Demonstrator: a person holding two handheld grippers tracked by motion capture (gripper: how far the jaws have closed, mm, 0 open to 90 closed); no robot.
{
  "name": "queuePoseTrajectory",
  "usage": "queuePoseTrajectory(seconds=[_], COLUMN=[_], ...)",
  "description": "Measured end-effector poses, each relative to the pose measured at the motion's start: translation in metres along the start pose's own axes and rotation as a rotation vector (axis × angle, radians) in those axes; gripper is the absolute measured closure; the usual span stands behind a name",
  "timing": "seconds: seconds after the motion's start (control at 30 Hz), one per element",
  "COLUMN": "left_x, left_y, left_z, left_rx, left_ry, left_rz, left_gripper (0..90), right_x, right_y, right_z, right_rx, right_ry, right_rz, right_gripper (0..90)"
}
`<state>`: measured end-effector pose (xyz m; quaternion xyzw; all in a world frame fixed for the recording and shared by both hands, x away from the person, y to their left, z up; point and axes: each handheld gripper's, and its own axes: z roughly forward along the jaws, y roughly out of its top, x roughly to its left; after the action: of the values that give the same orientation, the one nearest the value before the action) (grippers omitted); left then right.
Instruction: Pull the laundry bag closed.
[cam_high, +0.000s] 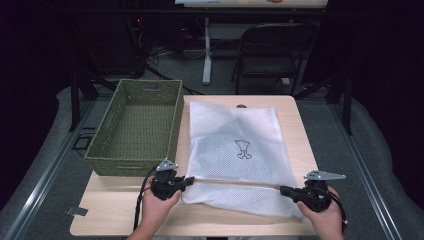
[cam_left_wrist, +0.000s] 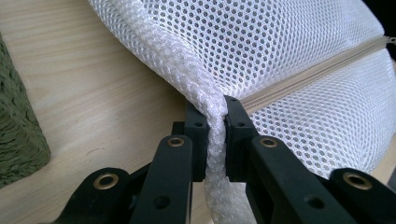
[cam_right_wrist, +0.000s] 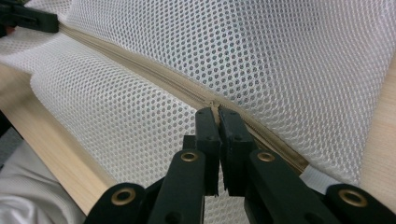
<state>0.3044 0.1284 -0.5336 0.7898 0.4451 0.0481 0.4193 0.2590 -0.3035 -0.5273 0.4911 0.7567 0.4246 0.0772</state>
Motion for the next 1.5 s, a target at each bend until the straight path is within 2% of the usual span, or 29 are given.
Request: queuePoseTrajectory(seconds=[0.17,0.2,0.3,0.53,0.63,0.77,0.83,0.87,0.93,1.03,1.1,1.5], left_x=[0.003,0.004,0.003,0.003,0.003,0.004,0.005,0.006,0.007,0.006,0.006,0.007], left_y=[-0.001,-0.001,-0.001,-0.002,-0.002,-0.002,-0.002,-0.002,-0.002,-0.003,-0.003,-0.008], left_z=[0.000,0.000,0.000,0.001,0.001,0.001,0.002,0.002,0.002,0.002,0.003,0.007], left_rx=[-0.001,0.001,0.005,-0.001,0.002,0.003,0.001,0.004,0.004,0.010,0.007,0.032], left_ry=[-0.002,-0.005,0.000,0.008,0.007,0.006,0.008,0.006,0.002,0.008,0.011,0.038], left_rz=[-0.017,-0.020,-0.010,-0.009,-0.008,-0.010,-0.014,-0.016,-0.014,-0.006,-0.011,-0.009], left_gripper=[83.0,83.0,83.0,82.9,82.8,82.7,82.7,82.7,82.6,82.4,81.7,73.1], right_x=[-0.002,-0.004,-0.008,-0.026,-0.031,-0.033,-0.032,-0.033,-0.037,-0.037,-0.036,-0.033], right_y=[-0.001,-0.002,-0.006,-0.019,-0.024,-0.024,-0.025,-0.025,-0.027,-0.026,-0.026,-0.027], right_z=[0.000,-0.001,-0.003,-0.013,-0.016,-0.016,-0.015,-0.015,-0.014,-0.014,-0.013,-0.005], right_rx=[0.004,0.007,0.009,0.019,0.014,0.020,0.037,0.039,0.030,0.036,0.034,0.053], right_ry=[-0.007,-0.008,-0.022,-0.065,-0.069,-0.083,-0.118,-0.120,-0.097,-0.103,-0.108,-0.112], right_rz=[0.003,0.016,0.020,0.080,0.104,0.102,0.084,0.086,0.117,0.117,0.098,0.082], right_gripper=[87.1,87.1,87.1,87.1,87.1,87.1,87.1,87.1,87.1,87.0,87.0,86.8])
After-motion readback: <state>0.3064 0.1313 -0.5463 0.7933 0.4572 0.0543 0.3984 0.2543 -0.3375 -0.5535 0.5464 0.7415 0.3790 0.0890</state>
